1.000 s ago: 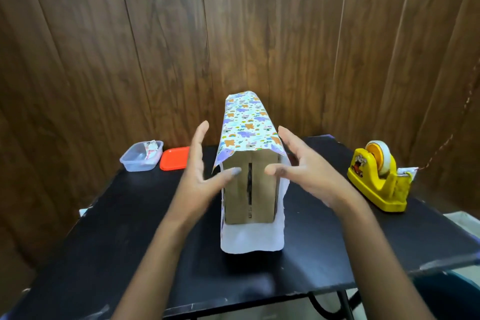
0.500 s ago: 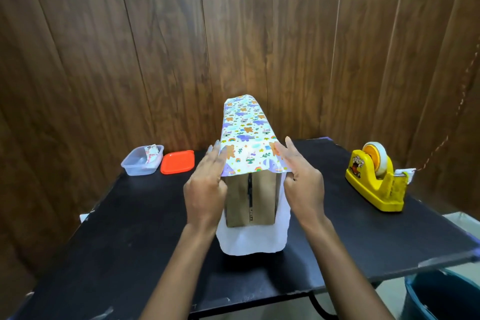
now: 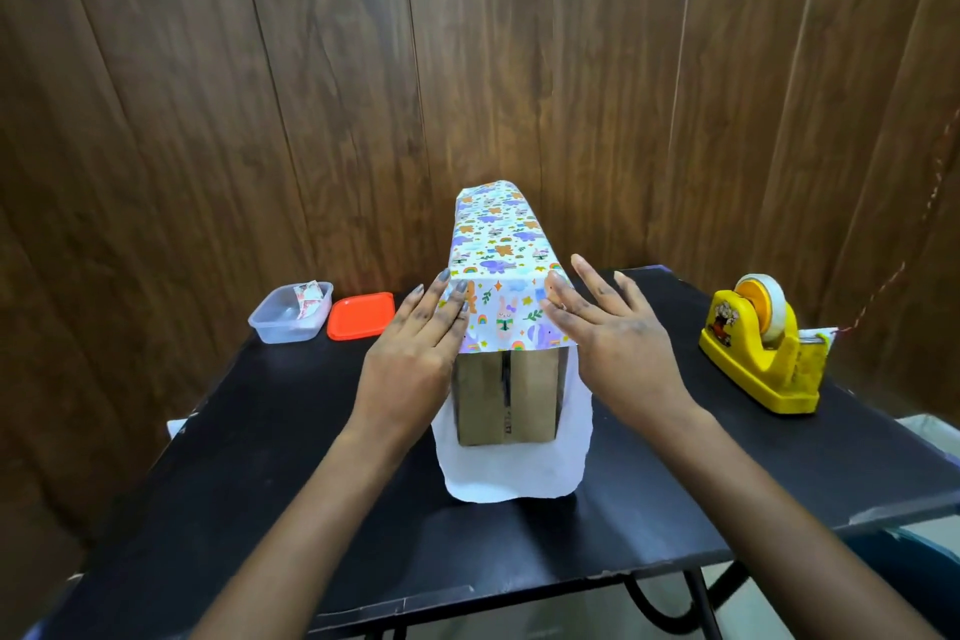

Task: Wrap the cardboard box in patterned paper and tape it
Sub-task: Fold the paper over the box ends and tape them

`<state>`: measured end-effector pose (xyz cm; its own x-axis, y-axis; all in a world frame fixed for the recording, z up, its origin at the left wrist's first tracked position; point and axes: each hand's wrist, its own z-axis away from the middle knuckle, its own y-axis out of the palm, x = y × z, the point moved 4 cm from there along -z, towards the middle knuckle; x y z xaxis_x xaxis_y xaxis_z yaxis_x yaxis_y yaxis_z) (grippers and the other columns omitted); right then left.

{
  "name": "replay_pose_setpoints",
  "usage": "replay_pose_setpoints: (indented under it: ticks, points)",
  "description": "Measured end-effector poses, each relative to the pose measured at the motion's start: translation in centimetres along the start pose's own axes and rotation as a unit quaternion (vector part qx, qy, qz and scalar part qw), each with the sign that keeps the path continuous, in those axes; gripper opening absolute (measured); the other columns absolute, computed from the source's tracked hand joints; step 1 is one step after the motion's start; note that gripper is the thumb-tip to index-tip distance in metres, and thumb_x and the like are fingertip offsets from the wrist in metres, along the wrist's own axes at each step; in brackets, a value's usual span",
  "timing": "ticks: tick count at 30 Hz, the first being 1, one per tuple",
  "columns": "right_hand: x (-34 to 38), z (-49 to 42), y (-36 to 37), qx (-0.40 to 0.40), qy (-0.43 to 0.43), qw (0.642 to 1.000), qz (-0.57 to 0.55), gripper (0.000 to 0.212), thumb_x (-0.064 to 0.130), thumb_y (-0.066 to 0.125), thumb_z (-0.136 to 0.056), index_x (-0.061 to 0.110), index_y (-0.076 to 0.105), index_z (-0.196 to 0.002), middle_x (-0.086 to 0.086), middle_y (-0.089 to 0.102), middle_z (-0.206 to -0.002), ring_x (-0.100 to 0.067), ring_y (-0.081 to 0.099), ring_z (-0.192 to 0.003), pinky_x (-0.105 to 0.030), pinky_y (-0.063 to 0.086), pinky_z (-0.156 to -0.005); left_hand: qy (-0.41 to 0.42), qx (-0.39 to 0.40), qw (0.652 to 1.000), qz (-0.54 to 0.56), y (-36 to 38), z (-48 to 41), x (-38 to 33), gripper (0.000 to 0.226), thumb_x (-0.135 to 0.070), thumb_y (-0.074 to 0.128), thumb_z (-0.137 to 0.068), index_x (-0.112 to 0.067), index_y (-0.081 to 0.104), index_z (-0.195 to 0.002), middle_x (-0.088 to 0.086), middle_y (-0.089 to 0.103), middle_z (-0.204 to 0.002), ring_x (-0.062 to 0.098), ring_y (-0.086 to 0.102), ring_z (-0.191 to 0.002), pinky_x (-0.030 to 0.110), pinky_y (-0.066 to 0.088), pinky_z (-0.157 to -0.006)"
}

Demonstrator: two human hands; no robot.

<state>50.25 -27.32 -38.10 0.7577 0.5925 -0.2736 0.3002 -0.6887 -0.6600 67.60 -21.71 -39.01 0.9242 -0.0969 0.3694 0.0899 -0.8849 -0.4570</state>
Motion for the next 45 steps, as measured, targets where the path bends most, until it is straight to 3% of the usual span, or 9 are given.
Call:
replay_pose_setpoints:
  ticks: [7,11,14,16,18,23,32,37,45]
  points:
    - [1.1,0.0,-0.8,0.242,0.027,0.964,0.104,0.052,0.017,0.028,-0.1,0.013,0.016,-0.15,-0.01,-0.01,-0.158,-0.029,-0.021,-0.143,-0.054,-0.009,-0.113,0.057,0.021,0.993,-0.098,0.7,-0.2,-0.1,0.046,0.002,0.026,-0.086,0.004,0.069,-0.104,0.02,0.065,-0.114,0.034,0.06,-0.112,0.048,0.037,-0.1]
    - [1.7,0.0,0.9,0.196,0.03,0.975,0.1,0.047,0.016,0.048,-0.091,0.002,0.046,-0.136,-0.018,0.036,-0.147,-0.028,0.014,-0.145,-0.059,0.004,-0.112,0.073,0.065,0.988,-0.123,2.0,0.4,0.1,0.038,-0.007,0.042,-0.081,0.003,0.069,-0.106,0.019,0.067,-0.111,0.033,0.061,-0.111,0.049,0.037,-0.102]
    - [1.2,-1.8,0.2,0.033,0.05,0.998,0.011,0.021,0.009,0.081,-0.057,0.009,0.071,-0.075,-0.007,0.074,-0.08,-0.024,0.069,-0.098,-0.05,0.048,-0.091,0.062,0.074,0.99,-0.101,2.4,0.0,0.0,0.038,-0.017,0.042,-0.085,0.001,0.07,-0.105,0.017,0.069,-0.109,0.031,0.063,-0.108,0.049,0.04,-0.102]
    - [0.7,-3.3,-0.4,-0.042,0.084,0.993,-0.075,0.027,0.004,0.085,-0.052,0.008,0.062,-0.065,-0.006,0.065,-0.063,-0.026,0.065,-0.066,-0.03,0.051,-0.059,0.067,0.066,0.99,-0.102,2.4,-0.4,-0.2,0.037,-0.015,0.044,-0.083,0.001,0.07,-0.103,0.016,0.069,-0.107,0.03,0.065,-0.105,0.048,0.042,-0.1]
    - [0.0,-5.1,-0.7,-0.055,0.138,0.976,-0.16,0.019,0.005,0.077,-0.071,0.003,0.062,-0.083,-0.01,0.061,-0.082,-0.027,0.059,-0.075,-0.027,0.037,-0.053,0.071,0.055,0.991,-0.1,2.4,-0.6,-0.1,0.033,-0.011,0.052,-0.078,0.0,0.071,-0.102,0.016,0.07,-0.105,0.028,0.066,-0.102,0.048,0.043,-0.097]
    - [-2.4,-7.7,2.8,0.158,0.199,0.929,-0.27,0.047,0.02,0.064,-0.089,0.019,0.052,-0.135,0.001,0.047,-0.143,-0.019,0.046,-0.126,-0.032,0.042,-0.096,0.06,0.013,0.996,-0.066,1.7,-1.3,0.2,0.033,-0.003,0.05,-0.077,-0.004,0.07,-0.104,0.009,0.072,-0.092,0.022,0.07,-0.084,0.036,0.048,-0.079]
    - [-2.2,-7.1,3.3,0.182,0.113,0.967,-0.135,0.075,0.021,0.068,-0.085,0.028,0.027,-0.148,0.008,0.03,-0.153,-0.019,0.037,-0.117,-0.031,0.044,-0.087,0.052,0.095,0.986,-0.129,2.8,-7.5,0.4,0.04,-0.022,0.086,-0.048,-0.013,0.058,-0.076,0.002,0.052,-0.071,0.021,0.049,-0.065,0.029,0.032,-0.056]
    - [-1.9,-6.4,3.3,0.184,0.074,0.979,-0.054,0.083,0.022,0.065,-0.086,0.021,0.013,-0.151,0.001,0.023,-0.154,-0.022,0.041,-0.119,-0.031,0.043,-0.081,0.052,0.149,0.981,-0.116,4.7,-7.6,0.7,0.094,-0.053,0.087,-0.027,-0.012,0.04,-0.097,0.004,0.06,-0.097,0.022,0.056,-0.086,0.031,0.038,-0.07]
    - [-1.7,-6.1,3.1,0.166,0.071,0.98,-0.088,0.078,0.021,0.064,-0.088,0.013,0.015,-0.149,-0.002,0.024,-0.153,-0.021,0.043,-0.12,-0.03,0.044,-0.087,0.059,0.16,0.98,-0.105,5.2,-7.6,0.0,0.093,-0.046,0.077,-0.066,-0.012,0.036,-0.142,0.001,0.053,-0.127,0.02,0.054,-0.107,0.031,0.042,-0.08]
